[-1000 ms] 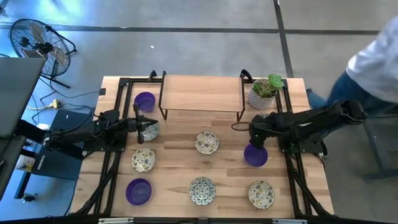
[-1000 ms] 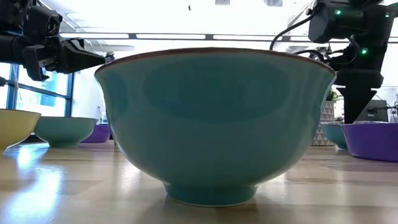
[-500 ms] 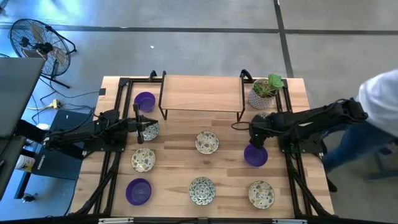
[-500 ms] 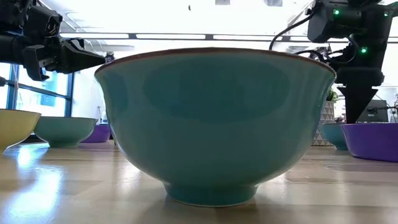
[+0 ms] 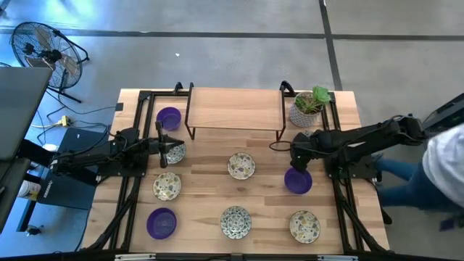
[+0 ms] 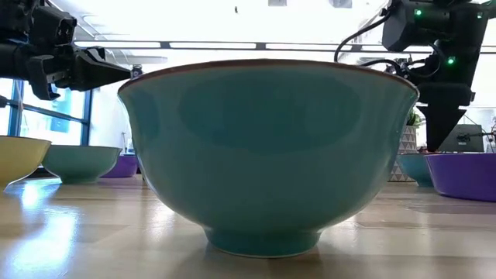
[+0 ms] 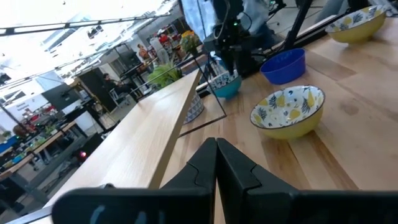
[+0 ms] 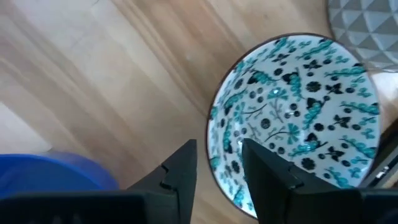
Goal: Pick & Place Mini bowls
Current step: Put the top right blue bowl on the shelf
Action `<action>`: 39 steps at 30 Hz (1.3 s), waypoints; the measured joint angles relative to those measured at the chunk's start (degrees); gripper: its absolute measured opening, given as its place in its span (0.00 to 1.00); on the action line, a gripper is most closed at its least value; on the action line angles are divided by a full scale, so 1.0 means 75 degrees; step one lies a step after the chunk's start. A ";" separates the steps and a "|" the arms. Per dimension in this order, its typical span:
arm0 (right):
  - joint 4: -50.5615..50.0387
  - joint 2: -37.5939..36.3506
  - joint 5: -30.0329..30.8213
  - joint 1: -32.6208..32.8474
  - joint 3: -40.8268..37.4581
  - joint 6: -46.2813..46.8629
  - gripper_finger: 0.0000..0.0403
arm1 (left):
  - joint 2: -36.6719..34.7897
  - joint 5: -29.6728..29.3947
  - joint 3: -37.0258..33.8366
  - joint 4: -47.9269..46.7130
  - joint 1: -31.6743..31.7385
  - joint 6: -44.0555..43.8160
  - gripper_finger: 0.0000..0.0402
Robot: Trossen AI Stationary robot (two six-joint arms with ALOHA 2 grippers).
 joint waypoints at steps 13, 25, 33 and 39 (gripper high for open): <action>0.0032 0.0309 0.0181 0.0000 -0.0005 0.0016 0.31 | 0.0000 0.0038 0.0003 0.0001 -0.0001 0.0000 0.00; 0.0096 0.1198 0.0266 -0.0090 -0.0008 -0.0028 0.28 | 0.0000 0.0075 0.0003 0.0015 0.0000 -0.0003 0.00; 0.0326 0.1198 0.0096 -0.0090 -0.0008 -0.0282 0.09 | 0.0000 0.0181 0.0003 0.0042 -0.0001 -0.0003 0.00; 0.0251 0.1186 0.0012 -0.0087 0.0015 -0.0333 0.03 | 0.0001 0.0184 0.0003 0.0045 -0.0001 -0.0010 0.00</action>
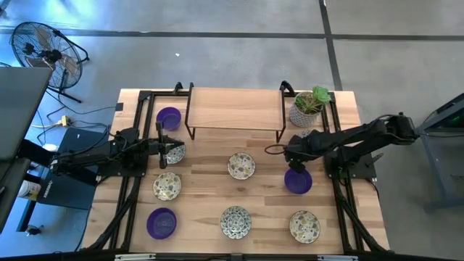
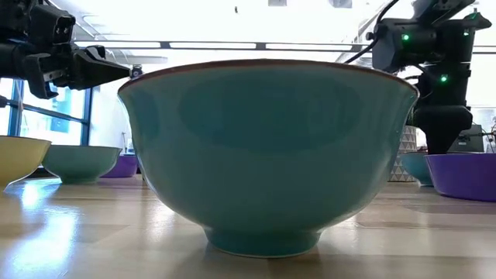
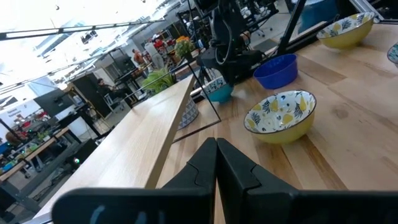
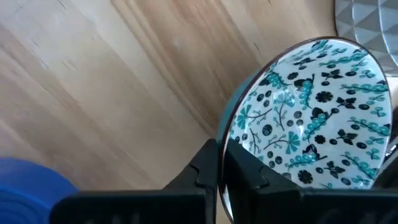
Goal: Pick & Place Mini bowls
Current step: Put the top right blue bowl on the shelf
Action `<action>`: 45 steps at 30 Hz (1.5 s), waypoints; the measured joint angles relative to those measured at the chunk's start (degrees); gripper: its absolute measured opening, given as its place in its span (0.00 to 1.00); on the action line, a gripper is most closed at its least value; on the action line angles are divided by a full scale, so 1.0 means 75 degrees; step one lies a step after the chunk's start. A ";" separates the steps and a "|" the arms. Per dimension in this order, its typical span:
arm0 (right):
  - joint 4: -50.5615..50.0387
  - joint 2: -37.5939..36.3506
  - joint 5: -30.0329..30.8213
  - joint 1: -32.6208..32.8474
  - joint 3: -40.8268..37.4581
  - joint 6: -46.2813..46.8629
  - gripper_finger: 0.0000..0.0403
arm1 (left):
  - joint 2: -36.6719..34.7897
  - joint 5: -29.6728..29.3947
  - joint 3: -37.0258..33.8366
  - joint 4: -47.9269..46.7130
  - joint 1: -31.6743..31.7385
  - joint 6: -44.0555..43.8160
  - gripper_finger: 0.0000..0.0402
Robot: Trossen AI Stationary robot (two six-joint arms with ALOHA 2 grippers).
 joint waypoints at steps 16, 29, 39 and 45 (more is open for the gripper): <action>-0.1055 -0.0207 -0.0276 0.0425 0.1514 0.0005 0.03 | 0.0001 -0.0003 0.0000 0.0003 0.0003 -0.0008 0.00; -0.1282 -0.0207 -0.0987 0.1615 0.3336 0.0075 0.03 | 0.0001 -0.0003 0.0000 0.0006 0.0000 0.0004 0.00; 0.0369 -0.0206 -0.0605 0.2289 0.4849 -0.1321 0.03 | 0.0001 -0.0006 0.0000 0.0006 0.0000 0.0010 0.00; 0.0706 0.0193 -0.0329 0.1693 0.5869 -0.2972 0.03 | -0.0001 -0.0026 -0.0003 0.0048 0.0002 0.0051 0.00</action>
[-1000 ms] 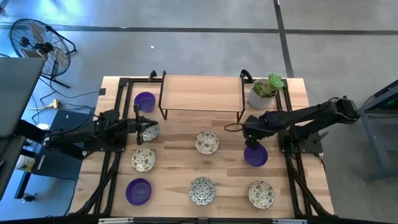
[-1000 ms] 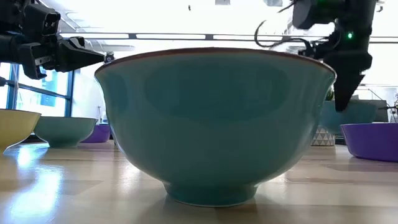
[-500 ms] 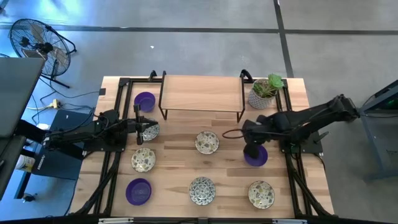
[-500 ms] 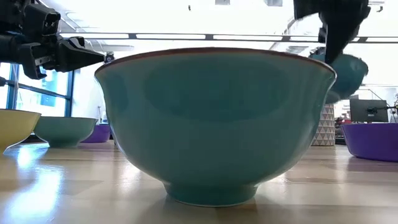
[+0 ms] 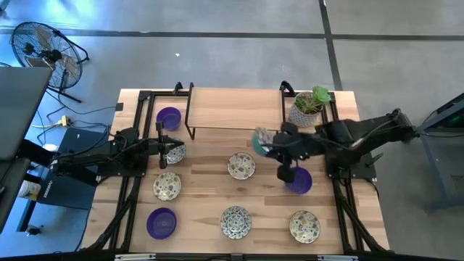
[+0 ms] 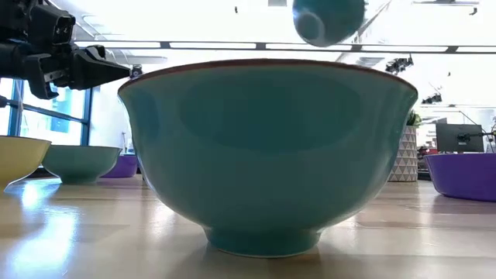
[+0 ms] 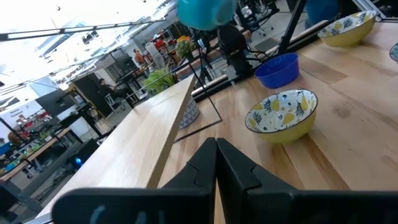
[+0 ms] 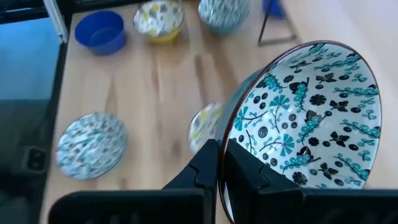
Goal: Pick & Place Mini bowls
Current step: Put the top right blue bowl on the shelf
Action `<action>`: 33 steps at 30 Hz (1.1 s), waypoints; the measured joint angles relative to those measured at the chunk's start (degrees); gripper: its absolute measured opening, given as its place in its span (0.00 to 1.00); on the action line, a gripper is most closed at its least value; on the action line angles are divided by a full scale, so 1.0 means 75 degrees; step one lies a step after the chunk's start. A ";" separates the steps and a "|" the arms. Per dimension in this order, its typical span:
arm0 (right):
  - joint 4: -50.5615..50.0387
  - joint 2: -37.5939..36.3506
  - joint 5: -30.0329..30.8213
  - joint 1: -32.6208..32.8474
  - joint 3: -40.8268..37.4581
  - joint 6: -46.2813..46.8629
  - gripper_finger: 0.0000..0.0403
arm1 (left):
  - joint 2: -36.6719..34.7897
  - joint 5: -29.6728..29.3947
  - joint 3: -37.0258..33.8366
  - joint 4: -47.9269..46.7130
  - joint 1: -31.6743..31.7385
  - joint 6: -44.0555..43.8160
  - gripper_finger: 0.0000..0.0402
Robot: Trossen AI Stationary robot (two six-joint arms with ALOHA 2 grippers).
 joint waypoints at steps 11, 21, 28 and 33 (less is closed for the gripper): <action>-0.1723 0.1529 0.0077 -0.2005 0.2220 -0.2472 0.02 | 0.0002 0.0079 -0.0005 0.0057 -0.0002 -0.0015 0.00; -0.2695 0.2495 0.0359 -0.3462 0.2231 -0.3285 0.03 | -0.0001 0.0082 -0.0004 0.0060 -0.0002 -0.0009 0.00; -0.2784 0.2973 0.0223 -0.3827 0.2231 -0.3809 0.03 | -0.0001 0.0082 -0.0003 0.0066 -0.0001 -0.0012 0.00; -0.2951 0.3020 0.0200 -0.3918 0.2231 -0.3951 0.03 | -0.0001 0.0082 -0.0003 0.0066 0.0001 -0.0012 0.00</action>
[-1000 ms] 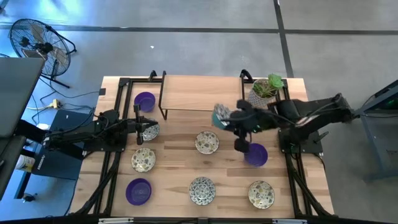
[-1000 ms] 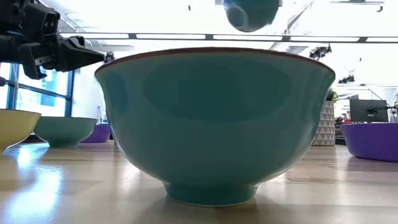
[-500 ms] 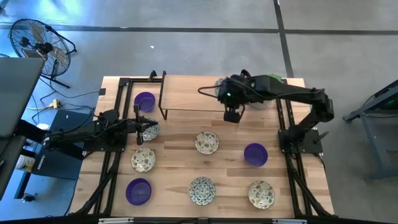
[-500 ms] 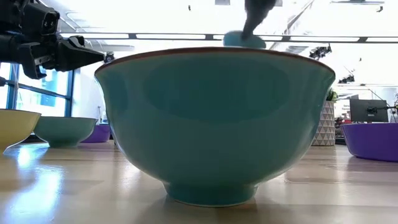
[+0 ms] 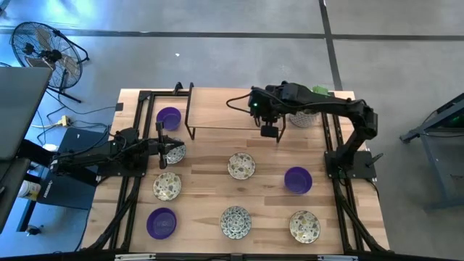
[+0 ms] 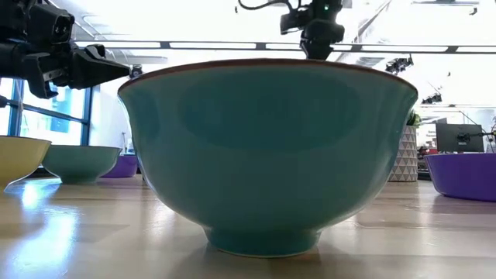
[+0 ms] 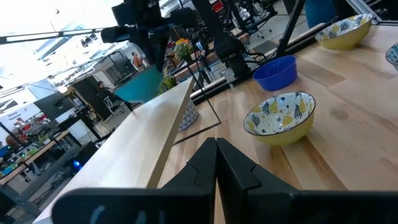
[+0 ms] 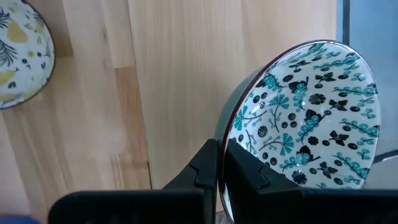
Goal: Pick & Place Mini bowls
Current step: Put the top right blue bowl on the shelf
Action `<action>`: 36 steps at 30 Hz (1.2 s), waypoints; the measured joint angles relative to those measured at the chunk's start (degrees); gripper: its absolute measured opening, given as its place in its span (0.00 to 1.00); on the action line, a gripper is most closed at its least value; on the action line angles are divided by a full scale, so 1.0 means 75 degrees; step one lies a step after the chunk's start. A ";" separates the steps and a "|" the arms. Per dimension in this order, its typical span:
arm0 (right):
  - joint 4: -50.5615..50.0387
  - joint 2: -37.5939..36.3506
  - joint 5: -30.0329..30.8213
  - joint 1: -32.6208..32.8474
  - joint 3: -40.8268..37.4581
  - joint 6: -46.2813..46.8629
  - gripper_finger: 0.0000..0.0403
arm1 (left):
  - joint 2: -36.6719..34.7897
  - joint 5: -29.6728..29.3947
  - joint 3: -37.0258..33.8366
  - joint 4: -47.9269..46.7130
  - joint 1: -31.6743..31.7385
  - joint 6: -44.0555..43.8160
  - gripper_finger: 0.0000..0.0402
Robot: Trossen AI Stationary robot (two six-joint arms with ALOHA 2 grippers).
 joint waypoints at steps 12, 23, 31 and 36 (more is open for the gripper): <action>0.0042 -0.0005 -0.0074 -0.0284 0.0000 -0.0610 0.03 | 0.0000 -0.0003 0.0000 0.0005 -0.0002 0.0000 0.00; 0.0212 0.0169 -0.0174 -0.0479 0.0000 -0.0983 0.03 | 0.0002 -0.0003 0.0000 0.0006 -0.0002 -0.0003 0.00; 0.0361 0.0227 -0.0356 -0.0628 0.0000 -0.1012 0.04 | 0.0000 -0.0003 0.0000 0.0006 -0.0003 -0.0023 0.00; 0.0305 0.0301 -0.0504 -0.0637 0.0000 -0.1010 0.07 | 0.0000 -0.0003 0.0000 0.0006 -0.0003 -0.0023 0.00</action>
